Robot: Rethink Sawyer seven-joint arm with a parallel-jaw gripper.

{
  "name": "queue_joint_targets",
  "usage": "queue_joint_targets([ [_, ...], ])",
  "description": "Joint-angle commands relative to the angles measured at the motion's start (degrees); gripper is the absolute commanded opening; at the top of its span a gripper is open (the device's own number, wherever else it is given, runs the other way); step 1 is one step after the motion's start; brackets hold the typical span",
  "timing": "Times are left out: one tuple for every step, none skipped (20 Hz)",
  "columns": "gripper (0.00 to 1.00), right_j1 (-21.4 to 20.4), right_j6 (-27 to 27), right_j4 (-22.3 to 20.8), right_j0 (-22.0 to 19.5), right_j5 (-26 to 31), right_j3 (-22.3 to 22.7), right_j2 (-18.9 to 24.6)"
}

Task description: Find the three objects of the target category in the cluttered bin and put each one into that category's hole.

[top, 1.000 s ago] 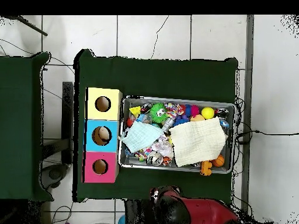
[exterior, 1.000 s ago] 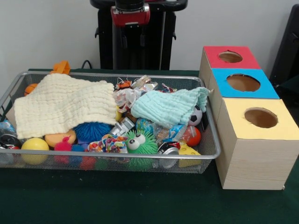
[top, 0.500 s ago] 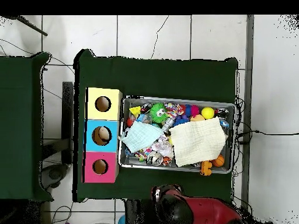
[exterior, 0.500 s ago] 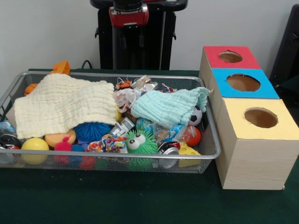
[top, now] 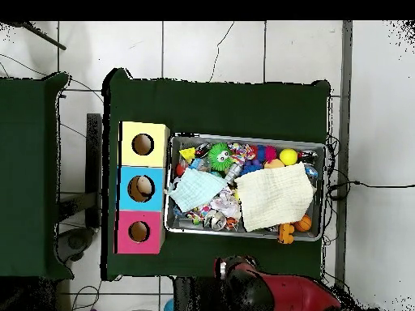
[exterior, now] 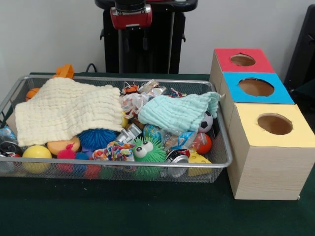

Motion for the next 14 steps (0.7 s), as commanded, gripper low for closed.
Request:
queue_joint_targets([
  [1.0,1.8,-0.4,-1.8,-0.6,4.4,-9.3,3.8],
  [1.0,1.9,-0.2,-1.9,-0.5,4.2,-9.4,3.6],
  [1.0,2.0,0.1,-1.9,-0.2,4.0,-9.3,3.4],
  [1.0,2.3,0.6,-1.9,0.2,3.6,-9.4,3.0],
  [1.0,2.7,1.2,-2.0,0.8,3.0,-9.4,2.6],
  [1.0,3.2,2.0,-2.3,1.5,2.1,-9.4,2.1],
  [1.0,3.8,2.8,-2.6,2.5,1.1,-9.5,1.3],
  [1.0,4.5,3.6,-2.9,3.4,0.1,-9.6,0.6],
  [1.0,5.4,4.3,-3.3,4.4,-1.1,-9.7,-0.2],
  [1.0,6.4,5.0,-3.6,5.3,-2.3,-9.9,-1.1],
  [1.0,7.5,5.7,-4.1,6.3,-3.7,-10.2,-2.2],
  [1.0,8.7,6.4,-4.4,7.2,-5.0,-10.6,-3.1],
  [1.0,10.0,6.9,-4.8,8.0,-6.2,-11.1,-4.1],
  [1.0,11.5,7.4,-5.1,8.5,-7.4,-11.6,-5.0],
])
